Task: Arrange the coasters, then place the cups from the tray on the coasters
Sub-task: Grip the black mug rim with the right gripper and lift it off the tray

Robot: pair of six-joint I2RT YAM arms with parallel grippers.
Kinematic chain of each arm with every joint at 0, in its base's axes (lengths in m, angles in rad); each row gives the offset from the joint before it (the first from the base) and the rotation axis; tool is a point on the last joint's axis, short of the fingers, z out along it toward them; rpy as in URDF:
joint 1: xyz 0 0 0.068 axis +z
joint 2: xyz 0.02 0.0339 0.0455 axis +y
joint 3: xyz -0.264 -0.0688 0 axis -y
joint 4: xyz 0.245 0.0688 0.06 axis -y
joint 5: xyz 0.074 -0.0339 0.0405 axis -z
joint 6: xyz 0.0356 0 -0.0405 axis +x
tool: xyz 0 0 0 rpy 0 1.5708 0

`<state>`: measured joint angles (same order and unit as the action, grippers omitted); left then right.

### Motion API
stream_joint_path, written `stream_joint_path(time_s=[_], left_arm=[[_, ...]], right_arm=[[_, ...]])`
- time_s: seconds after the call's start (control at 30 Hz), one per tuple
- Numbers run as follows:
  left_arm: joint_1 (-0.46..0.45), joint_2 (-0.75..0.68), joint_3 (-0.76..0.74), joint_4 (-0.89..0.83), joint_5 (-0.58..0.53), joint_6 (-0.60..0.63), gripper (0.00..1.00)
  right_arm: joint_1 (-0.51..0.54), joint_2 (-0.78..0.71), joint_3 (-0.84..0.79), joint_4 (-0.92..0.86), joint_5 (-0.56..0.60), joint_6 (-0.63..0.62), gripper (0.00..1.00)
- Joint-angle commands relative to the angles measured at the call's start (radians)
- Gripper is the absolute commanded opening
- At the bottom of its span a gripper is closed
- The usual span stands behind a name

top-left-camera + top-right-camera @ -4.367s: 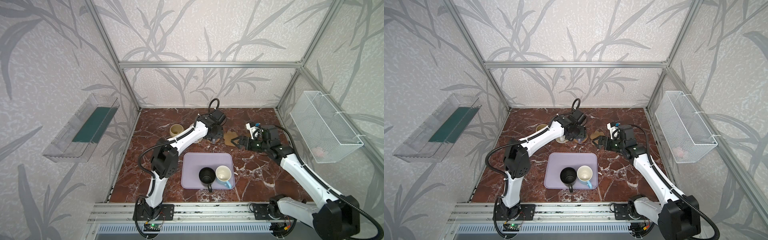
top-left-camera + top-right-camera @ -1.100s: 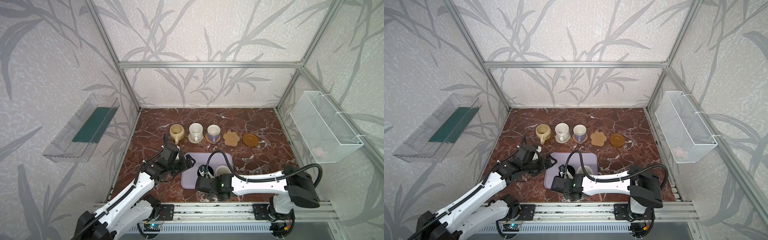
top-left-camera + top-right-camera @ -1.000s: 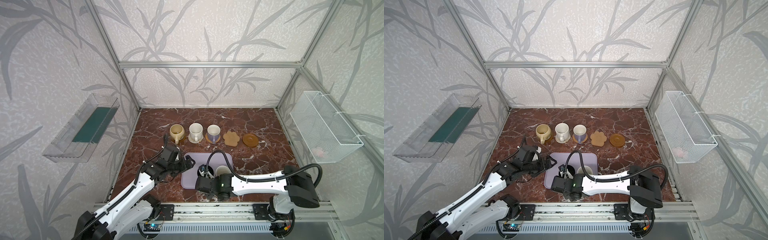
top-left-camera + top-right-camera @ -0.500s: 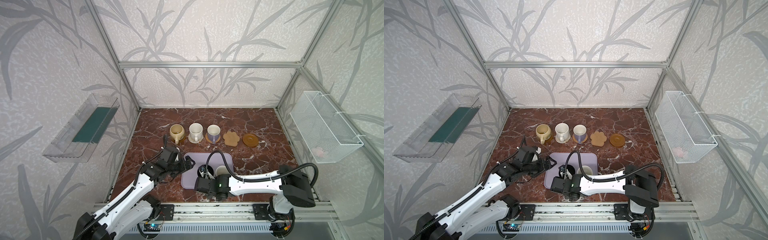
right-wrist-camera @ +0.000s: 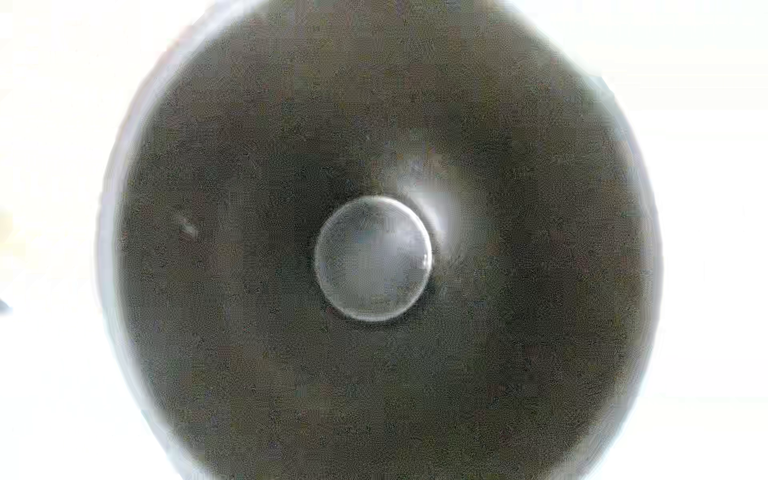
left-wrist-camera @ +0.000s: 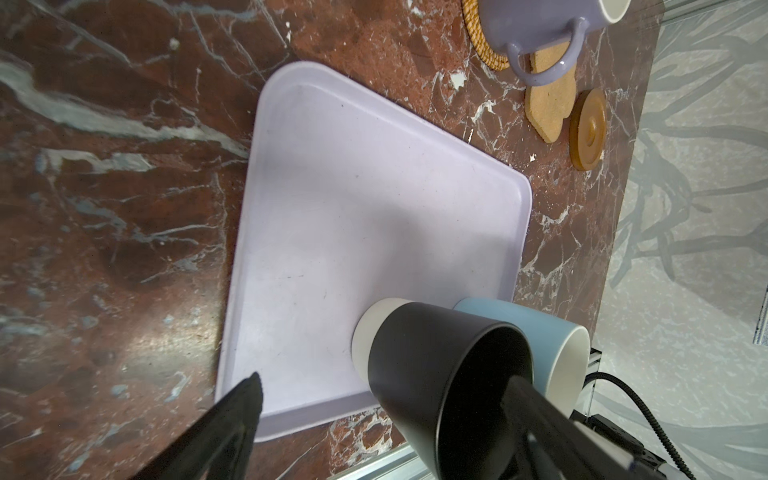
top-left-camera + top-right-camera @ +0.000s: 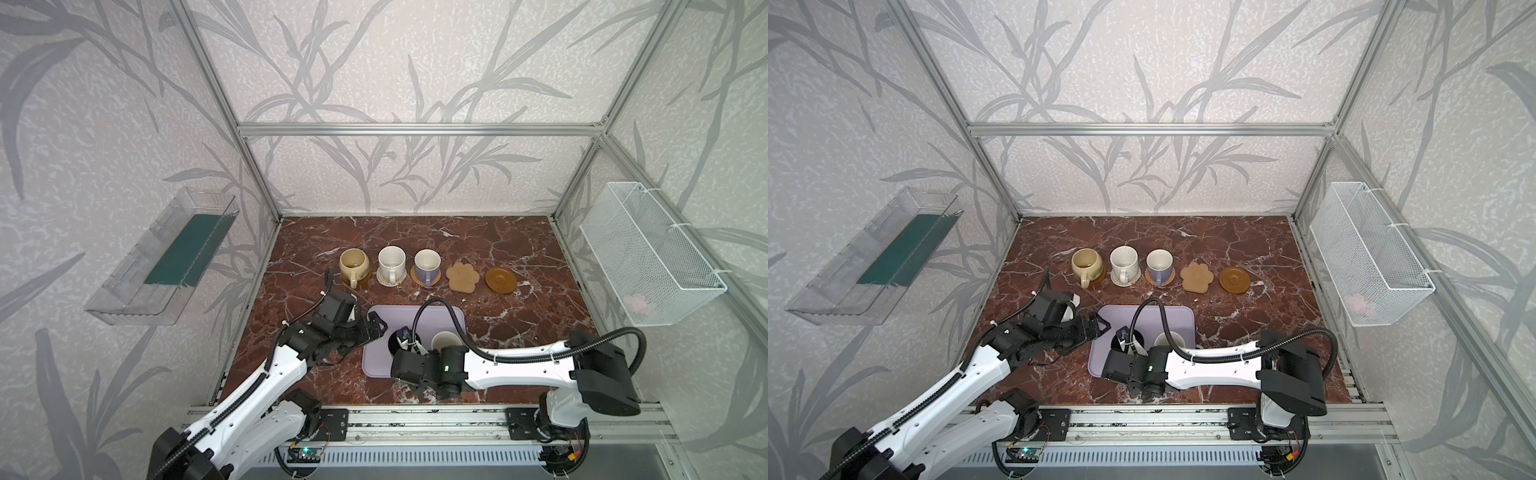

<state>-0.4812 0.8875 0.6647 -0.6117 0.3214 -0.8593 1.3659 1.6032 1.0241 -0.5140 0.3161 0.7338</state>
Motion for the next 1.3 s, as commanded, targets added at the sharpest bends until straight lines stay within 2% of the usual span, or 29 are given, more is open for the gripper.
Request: stream_joint_path(time_s=[0.0,0.27,0.37,0.57,0.77,1.13,1.27], left_arm=[[0.027,-0.030,0.059,-0.090,-0.029,0.067,0.93],[0.044,-0.059,0.041,-0.016,0.033,0.042,0.92],[0.045,-0.079,0.038,0.021,0.063,0.037,0.92],[0.046,-0.111,0.035,0.088,0.097,0.017,0.91],[0.046,-0.135,0.022,0.251,0.244,0.014,0.93],[0.040,-0.128,0.084,0.326,0.331,0.033,0.92],[0.029,-0.119,0.100,0.352,0.311,0.038,0.92]], right_arm=[[-0.021,-0.066,-0.004,0.058,-0.006,-0.034,0.13],[-0.040,-0.136,-0.033,0.116,-0.077,-0.131,0.06],[-0.054,-0.206,-0.075,0.168,-0.117,-0.159,0.05],[-0.065,-0.331,-0.129,0.227,-0.126,-0.193,0.01],[-0.092,-0.432,-0.160,0.262,-0.164,-0.196,0.00],[-0.195,-0.545,-0.177,0.257,-0.249,-0.193,0.00],[-0.233,-0.570,-0.175,0.234,-0.271,-0.198,0.00]])
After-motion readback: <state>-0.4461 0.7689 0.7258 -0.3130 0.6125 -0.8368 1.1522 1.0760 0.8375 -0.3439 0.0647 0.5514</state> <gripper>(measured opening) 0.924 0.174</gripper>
